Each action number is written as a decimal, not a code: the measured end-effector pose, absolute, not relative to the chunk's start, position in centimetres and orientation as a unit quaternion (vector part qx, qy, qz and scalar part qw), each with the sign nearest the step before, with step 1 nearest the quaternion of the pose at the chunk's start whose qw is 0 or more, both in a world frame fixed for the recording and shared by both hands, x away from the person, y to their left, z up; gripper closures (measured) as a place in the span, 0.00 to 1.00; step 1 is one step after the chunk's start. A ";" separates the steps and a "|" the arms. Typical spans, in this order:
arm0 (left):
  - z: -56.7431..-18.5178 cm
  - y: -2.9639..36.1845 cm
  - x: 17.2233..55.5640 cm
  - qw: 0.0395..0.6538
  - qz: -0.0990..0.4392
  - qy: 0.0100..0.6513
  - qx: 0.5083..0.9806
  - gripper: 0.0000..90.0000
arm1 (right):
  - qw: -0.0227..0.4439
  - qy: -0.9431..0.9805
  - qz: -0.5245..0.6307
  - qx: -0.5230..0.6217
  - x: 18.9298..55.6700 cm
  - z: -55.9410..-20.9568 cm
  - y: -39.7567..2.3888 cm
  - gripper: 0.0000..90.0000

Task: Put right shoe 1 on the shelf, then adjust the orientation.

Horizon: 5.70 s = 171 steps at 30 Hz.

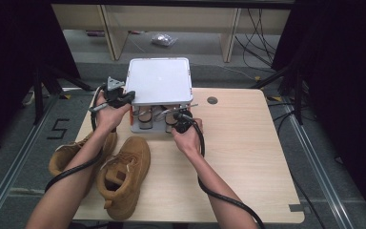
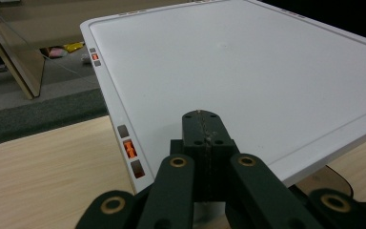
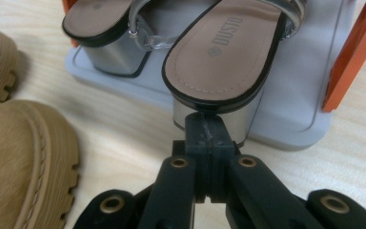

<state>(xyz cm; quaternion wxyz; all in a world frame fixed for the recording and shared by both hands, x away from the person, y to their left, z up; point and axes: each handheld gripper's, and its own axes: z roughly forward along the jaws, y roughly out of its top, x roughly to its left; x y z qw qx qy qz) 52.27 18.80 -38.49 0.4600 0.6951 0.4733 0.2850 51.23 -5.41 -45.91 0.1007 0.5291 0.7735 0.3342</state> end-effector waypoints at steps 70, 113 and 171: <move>-36.9 19.5 51.4 0.453 0.257 0.486 0.702 0.61 | 0.080 0.808 0.326 0.485 46.8 -45.2 -12.0 0.55; -37.2 31.9 41.2 0.355 0.227 0.546 0.724 0.49 | 0.085 0.811 0.323 0.480 44.3 -45.1 -13.5 0.51; -40.3 34.0 36.8 0.227 0.216 0.621 0.718 0.92 | 0.084 0.814 0.315 0.481 44.2 -45.9 -13.6 0.49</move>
